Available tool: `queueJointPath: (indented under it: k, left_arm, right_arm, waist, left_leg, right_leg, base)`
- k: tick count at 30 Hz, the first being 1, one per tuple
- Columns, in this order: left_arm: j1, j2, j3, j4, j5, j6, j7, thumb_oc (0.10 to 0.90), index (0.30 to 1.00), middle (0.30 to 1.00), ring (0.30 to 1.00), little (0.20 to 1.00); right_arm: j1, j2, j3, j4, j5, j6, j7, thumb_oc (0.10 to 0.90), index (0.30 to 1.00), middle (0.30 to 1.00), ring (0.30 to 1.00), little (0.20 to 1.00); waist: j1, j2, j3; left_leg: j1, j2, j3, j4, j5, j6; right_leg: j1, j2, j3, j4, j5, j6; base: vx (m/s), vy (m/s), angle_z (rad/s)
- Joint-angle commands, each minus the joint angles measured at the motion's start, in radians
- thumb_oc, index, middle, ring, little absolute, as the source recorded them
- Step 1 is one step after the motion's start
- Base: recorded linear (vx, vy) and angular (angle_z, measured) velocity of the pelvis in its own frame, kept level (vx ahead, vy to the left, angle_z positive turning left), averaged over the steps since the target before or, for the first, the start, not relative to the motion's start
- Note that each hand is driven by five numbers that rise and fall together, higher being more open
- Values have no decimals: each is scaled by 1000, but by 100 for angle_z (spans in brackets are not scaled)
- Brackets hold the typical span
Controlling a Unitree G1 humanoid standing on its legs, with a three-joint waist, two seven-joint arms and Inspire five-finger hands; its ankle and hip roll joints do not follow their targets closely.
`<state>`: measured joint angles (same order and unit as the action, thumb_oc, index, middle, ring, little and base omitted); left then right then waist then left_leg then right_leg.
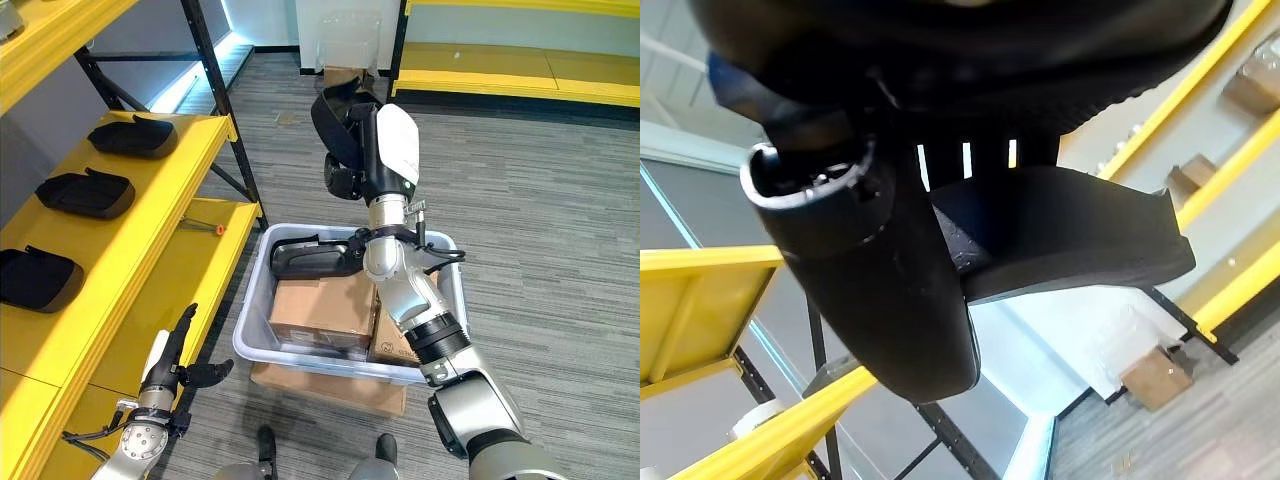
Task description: Move parts from the plastic box to the shelf.
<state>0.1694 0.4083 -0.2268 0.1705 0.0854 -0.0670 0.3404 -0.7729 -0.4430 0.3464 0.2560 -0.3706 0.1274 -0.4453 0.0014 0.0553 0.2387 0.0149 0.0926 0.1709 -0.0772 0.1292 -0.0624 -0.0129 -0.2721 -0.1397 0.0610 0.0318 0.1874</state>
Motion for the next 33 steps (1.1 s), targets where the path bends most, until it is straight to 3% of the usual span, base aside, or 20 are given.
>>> queueJointPath:
  k: [1,9,13,15,18,20,21,22,23,25,26,27,28,31,33]
  left_arm:
    - [8,37,63,-84,22,-67,33,900,1000,1000,1000,1000]
    - [28,31,85,-109,19,-71,25,900,1000,1000,1000,1000]
    - [41,29,93,-116,9,-75,16,900,1000,1000,1000,1000]
    - [57,30,109,-134,-14,-68,12,900,1000,1000,1000,1000]
    - [65,32,113,-144,-19,-63,17,900,1000,1000,1000,1000]
    - [86,29,124,-155,-17,-61,21,900,1000,1000,1000,1000]
    - [108,26,145,-162,-23,-60,24,900,1000,1000,1000,1000]
    - [109,26,145,-164,-23,-59,23,900,1000,1000,1000,1000]
    - [117,19,154,-170,-38,-65,25,900,1000,1000,1000,1000]
    - [120,13,151,-174,-40,-66,16,900,1000,1000,1000,1000]
    - [103,15,131,-166,-50,-67,0,900,1000,1000,1000,1000]
    - [102,16,131,-166,-50,-67,0,900,1000,1000,1000,1000]
    - [85,33,110,-170,-58,-79,-20,900,1000,1000,1000,1000]
    - [68,39,101,-178,-62,-93,-23,900,1000,1000,1000,1000]
    - [50,32,92,-183,-73,-89,-22,900,1000,1000,1000,1000]
  right_arm:
    - [-97,-39,13,-100,-85,-129,-20,400,300,300,300,300]
    - [-108,-119,34,-141,-118,-144,28,400,300,300,300,300]
    - [-139,-157,62,-150,-110,-159,53,400,300,300,300,300]
    - [-174,-187,91,-160,-109,-167,67,400,300,300,300,300]
    - [-195,-200,105,-175,-113,-175,70,400,300,300,300,300]
    - [-209,-208,120,-186,-116,-184,75,400,300,300,300,300]
    - [-221,-229,133,-187,-113,-192,78,400,300,300,300,300]
    - [-223,-230,134,-186,-113,-192,78,400,300,300,300,300]
    - [-240,-253,142,-195,-114,-192,73,400,300,300,300,300]
    - [-241,-270,141,-192,-116,-193,74,400,300,300,300,300]
    - [-223,-291,123,-197,-114,-196,68,400,300,300,300,300]
    - [-222,-293,121,-197,-114,-196,68,400,300,300,300,300]
    - [-217,-304,117,-181,-118,-191,53,400,300,300,300,300]
    - [-230,-303,117,-162,-114,-186,36,400,300,300,300,300]
    - [-225,-277,105,-158,-107,-179,25,400,300,300,300,300]
  waist:
    - [6,-47,-179]
    - [6,-11,-186]
    - [9,12,-185]
    - [13,19,-168]
    - [24,22,-142]
    - [41,25,-122]
    - [68,23,-107]
    - [66,24,-109]
    - [100,20,-98]
    - [113,15,-96]
    - [121,-1,-83]
    - [120,0,-83]
    - [108,-14,-77]
    - [84,-22,-76]
    - [56,-33,-98]
  left_leg:
    - [88,39,-27,6,-90,7]
    - [87,52,-36,25,-69,-2]
    - [81,72,-45,37,-25,-17]
    - [59,103,-65,99,0,-23]
    - [37,126,-84,139,26,-29]
    - [22,146,-100,126,70,-42]
    - [-6,162,-128,79,147,-72]
    - [-7,162,-132,71,154,-73]
    - [-55,146,-144,11,220,-107]
    - [-93,133,-157,6,249,-117]
    - [-140,132,-116,43,265,-139]
    - [-146,133,-119,47,266,-137]
    - [-128,159,-79,141,226,-139]
    - [-98,187,-78,257,196,-135]
    - [-23,211,-84,352,160,-125]
  right_leg:
    - [-44,51,7,44,-2,-22]
    - [-35,63,8,67,-38,-38]
    - [-30,81,-2,87,-70,-52]
    - [-38,104,-17,153,-121,-82]
    - [-53,119,-37,201,-147,-101]
    - [-69,128,-61,220,-161,-109]
    - [-78,132,-86,211,-164,-111]
    - [-80,132,-90,210,-163,-111]
    - [-68,111,-124,175,-165,-103]
    - [-52,101,-145,134,-147,-101]
    - [-19,75,-192,73,-117,-99]
    - [-18,77,-195,66,-109,-99]
    - [-13,56,-239,22,-72,-103]
    - [-21,41,-269,-6,-39,-109]
    - [-33,38,-315,-14,-26,-115]
  base:
    - [-31,-86,-7]
    - [-27,-75,-7]
    - [-45,-136,-1]
    - [-66,-233,-3]
    - [-88,-184,4]
    - [-139,-200,13]
    - [-155,-197,10]
    - [-213,-189,5]
    - [-140,-117,27]
    - [-180,-126,65]
    - [-172,-95,74]
    - [-373,-213,118]
    - [-310,-129,127]
    - [-270,-82,106]
    - [-171,-29,107]
